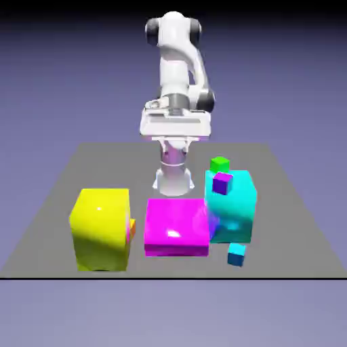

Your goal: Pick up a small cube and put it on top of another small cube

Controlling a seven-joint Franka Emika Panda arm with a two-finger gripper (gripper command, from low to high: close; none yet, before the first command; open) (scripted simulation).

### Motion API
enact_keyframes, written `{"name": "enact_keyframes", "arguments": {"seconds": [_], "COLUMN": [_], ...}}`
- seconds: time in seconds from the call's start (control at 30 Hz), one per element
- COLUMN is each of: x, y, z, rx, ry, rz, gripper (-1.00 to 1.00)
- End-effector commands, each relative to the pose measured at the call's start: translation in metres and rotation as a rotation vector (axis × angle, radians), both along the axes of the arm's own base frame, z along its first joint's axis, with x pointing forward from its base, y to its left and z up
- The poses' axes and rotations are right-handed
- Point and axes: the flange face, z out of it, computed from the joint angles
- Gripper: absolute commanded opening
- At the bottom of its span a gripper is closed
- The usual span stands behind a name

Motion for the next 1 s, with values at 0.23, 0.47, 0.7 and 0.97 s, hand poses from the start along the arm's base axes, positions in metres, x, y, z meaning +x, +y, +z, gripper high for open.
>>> {"name": "enact_keyframes", "arguments": {"seconds": [0.23, 0.47, 0.7, 0.97], "x": [0.069, 0.11, 0.135, 0.148], "y": [0.075, 0.141, 0.203, 0.262], "z": [-0.038, -0.085, -0.139, -0.204], "rx": [-0.212, -0.411, -0.615, -0.841], "ry": [0.327, 0.589, 0.825, 1.069], "rz": [0.24, 0.424, 0.572, 0.686], "gripper": [0.0, 0.0, 0.0, 0.0]}}
